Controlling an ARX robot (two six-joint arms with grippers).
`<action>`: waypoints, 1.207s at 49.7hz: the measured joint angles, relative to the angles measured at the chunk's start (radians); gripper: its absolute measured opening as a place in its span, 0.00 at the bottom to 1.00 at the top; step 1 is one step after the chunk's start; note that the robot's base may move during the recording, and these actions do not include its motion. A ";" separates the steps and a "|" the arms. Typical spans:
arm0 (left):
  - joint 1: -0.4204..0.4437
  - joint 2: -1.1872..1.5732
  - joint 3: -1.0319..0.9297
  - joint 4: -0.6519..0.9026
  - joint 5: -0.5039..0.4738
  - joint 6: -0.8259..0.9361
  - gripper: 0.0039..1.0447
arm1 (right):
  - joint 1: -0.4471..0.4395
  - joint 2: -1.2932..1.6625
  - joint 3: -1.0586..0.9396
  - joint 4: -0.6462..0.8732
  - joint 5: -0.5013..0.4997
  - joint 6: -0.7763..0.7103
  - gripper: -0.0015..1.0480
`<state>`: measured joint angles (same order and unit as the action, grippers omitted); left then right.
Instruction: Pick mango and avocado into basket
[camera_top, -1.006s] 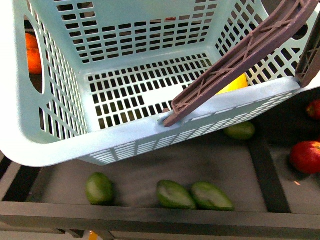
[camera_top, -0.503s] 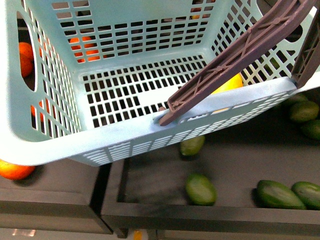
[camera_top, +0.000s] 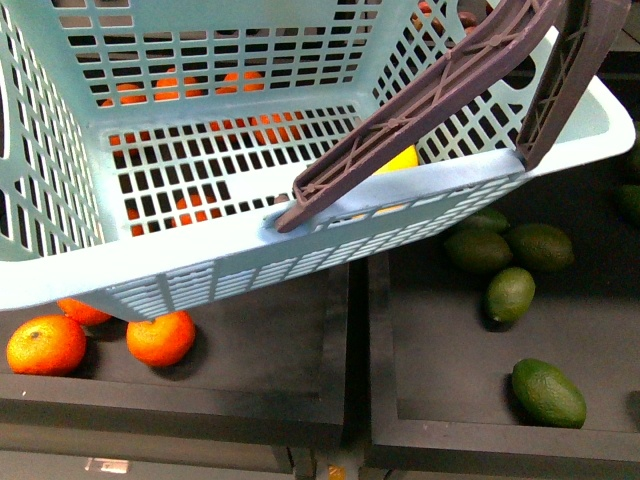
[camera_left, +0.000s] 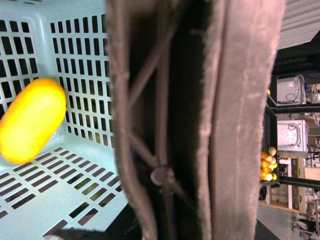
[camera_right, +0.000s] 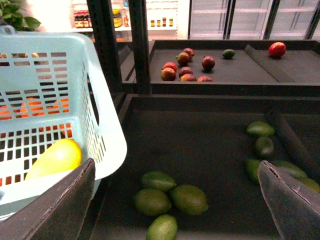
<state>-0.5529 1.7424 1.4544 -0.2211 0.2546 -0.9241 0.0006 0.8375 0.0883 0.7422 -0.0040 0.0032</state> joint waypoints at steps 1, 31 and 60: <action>0.000 0.000 0.000 0.000 0.002 0.000 0.14 | 0.000 0.000 0.000 0.000 0.000 0.000 0.92; -0.017 0.000 0.000 0.000 0.022 -0.012 0.14 | -0.325 0.831 0.442 -0.141 -0.183 -0.186 0.92; -0.017 0.000 0.000 0.000 0.029 -0.013 0.14 | -0.251 1.424 0.805 -0.167 -0.250 -0.320 0.92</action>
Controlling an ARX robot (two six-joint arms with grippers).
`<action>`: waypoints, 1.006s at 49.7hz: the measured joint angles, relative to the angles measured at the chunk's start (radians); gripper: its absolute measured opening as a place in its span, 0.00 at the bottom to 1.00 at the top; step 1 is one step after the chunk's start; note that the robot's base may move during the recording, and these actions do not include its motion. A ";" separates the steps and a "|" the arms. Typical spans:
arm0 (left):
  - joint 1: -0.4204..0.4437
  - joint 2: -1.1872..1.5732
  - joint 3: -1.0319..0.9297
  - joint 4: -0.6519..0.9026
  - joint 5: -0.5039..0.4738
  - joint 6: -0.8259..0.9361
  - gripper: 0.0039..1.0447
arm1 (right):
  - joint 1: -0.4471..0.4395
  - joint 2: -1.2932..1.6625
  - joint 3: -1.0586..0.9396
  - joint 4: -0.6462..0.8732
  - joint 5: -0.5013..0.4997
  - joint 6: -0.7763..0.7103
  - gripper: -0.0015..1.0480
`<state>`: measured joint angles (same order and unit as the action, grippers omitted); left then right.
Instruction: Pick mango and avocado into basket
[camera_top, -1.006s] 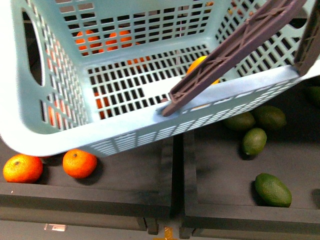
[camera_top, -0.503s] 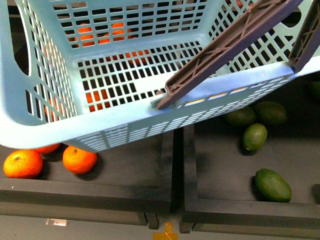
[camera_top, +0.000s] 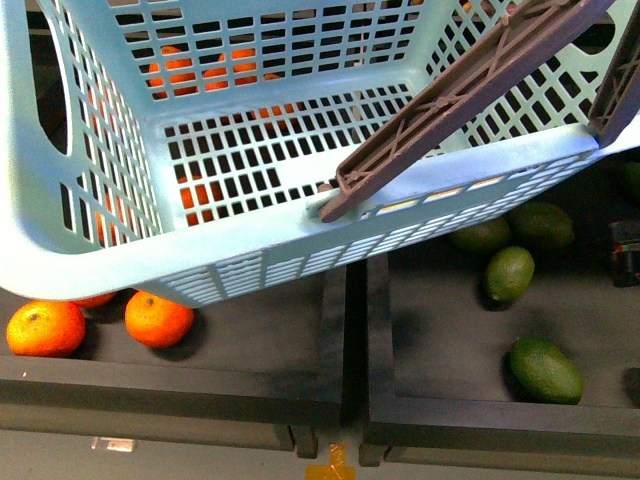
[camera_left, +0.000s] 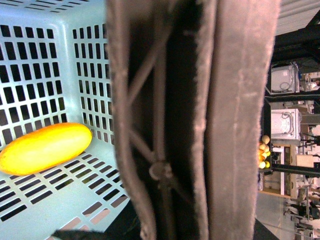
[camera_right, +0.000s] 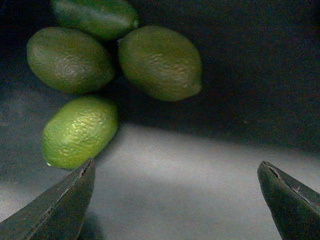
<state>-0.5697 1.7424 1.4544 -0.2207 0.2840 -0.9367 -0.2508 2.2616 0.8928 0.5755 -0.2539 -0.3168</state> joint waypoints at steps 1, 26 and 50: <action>0.000 0.000 0.000 0.000 0.000 0.000 0.14 | 0.004 0.007 0.006 -0.002 0.000 0.005 0.92; 0.000 0.000 0.000 0.000 0.002 0.000 0.14 | 0.140 0.195 0.180 -0.028 0.002 0.171 0.92; 0.000 0.000 0.000 0.000 0.000 0.000 0.14 | 0.183 0.256 0.238 -0.045 0.003 0.214 0.92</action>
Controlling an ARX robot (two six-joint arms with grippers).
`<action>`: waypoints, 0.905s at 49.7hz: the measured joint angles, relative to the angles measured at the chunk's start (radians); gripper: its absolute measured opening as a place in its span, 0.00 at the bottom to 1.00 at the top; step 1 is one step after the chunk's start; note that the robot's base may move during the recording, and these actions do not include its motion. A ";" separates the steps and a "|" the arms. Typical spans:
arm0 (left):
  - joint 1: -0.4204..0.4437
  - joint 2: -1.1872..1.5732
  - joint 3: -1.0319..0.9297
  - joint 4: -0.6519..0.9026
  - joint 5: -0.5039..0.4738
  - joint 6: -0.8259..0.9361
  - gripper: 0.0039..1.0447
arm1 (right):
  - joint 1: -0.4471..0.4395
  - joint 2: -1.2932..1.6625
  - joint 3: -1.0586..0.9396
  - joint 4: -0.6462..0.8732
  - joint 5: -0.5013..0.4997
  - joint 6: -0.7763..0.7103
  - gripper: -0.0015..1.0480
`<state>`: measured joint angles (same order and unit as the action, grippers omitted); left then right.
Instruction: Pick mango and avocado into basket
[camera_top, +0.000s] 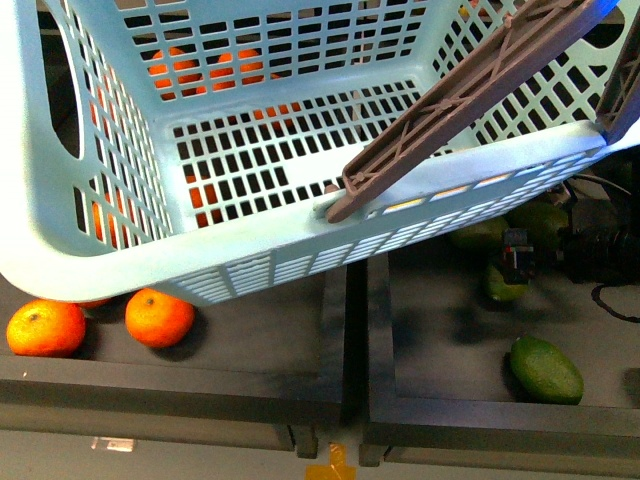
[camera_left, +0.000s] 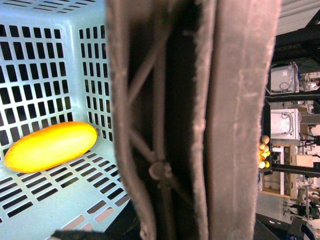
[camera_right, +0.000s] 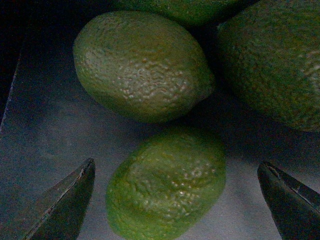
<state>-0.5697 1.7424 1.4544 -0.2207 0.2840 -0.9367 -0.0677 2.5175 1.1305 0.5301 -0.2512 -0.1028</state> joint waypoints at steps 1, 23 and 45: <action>0.000 0.000 0.000 0.000 0.000 0.000 0.14 | 0.003 0.004 0.005 -0.002 0.000 0.004 0.92; 0.000 0.000 0.000 0.000 0.000 0.000 0.14 | 0.034 0.050 0.066 -0.031 0.017 0.044 0.92; 0.000 0.000 0.000 0.000 0.000 0.000 0.14 | 0.034 0.092 0.107 -0.056 0.038 0.063 0.92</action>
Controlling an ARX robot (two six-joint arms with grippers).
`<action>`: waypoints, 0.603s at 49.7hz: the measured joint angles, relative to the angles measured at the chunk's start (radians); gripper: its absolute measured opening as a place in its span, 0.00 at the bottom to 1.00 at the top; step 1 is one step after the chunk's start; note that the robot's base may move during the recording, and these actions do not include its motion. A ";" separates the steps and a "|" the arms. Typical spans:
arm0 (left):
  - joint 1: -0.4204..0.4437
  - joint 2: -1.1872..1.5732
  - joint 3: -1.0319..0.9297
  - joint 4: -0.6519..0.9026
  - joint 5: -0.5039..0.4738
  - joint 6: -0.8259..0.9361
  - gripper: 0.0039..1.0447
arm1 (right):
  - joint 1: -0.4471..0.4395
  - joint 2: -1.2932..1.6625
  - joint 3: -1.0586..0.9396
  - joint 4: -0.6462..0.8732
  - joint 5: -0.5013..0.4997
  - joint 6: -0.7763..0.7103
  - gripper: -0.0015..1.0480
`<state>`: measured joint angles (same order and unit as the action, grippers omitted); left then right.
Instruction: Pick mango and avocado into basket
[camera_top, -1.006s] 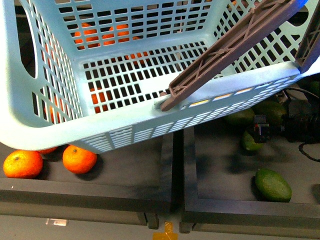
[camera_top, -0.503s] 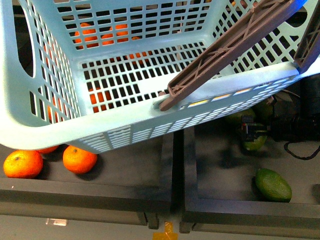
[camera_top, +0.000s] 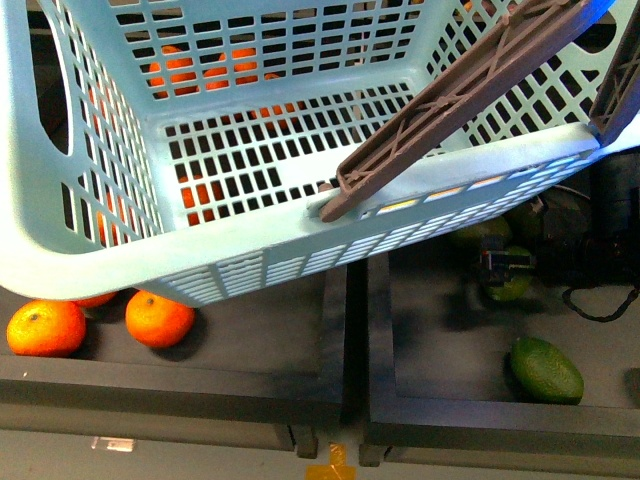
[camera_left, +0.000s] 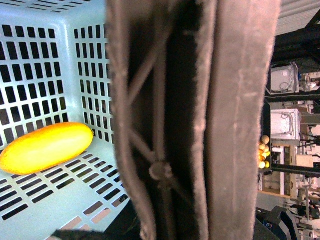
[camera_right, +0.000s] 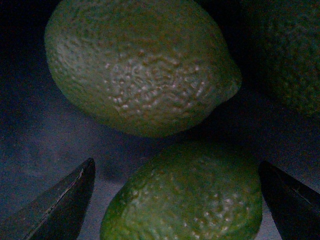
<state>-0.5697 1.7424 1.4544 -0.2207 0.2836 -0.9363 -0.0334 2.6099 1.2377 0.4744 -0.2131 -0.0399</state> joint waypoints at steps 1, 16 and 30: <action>0.000 0.000 0.000 0.000 0.000 0.000 0.14 | 0.000 0.002 0.001 -0.001 0.001 0.000 0.92; 0.000 0.000 0.000 0.000 0.000 0.000 0.14 | 0.000 0.014 0.010 -0.012 0.019 0.002 0.82; 0.000 0.000 0.000 0.000 0.000 0.000 0.14 | -0.002 0.014 0.010 -0.005 0.029 0.021 0.56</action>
<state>-0.5697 1.7424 1.4544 -0.2207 0.2840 -0.9367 -0.0349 2.6244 1.2472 0.4694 -0.1837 -0.0189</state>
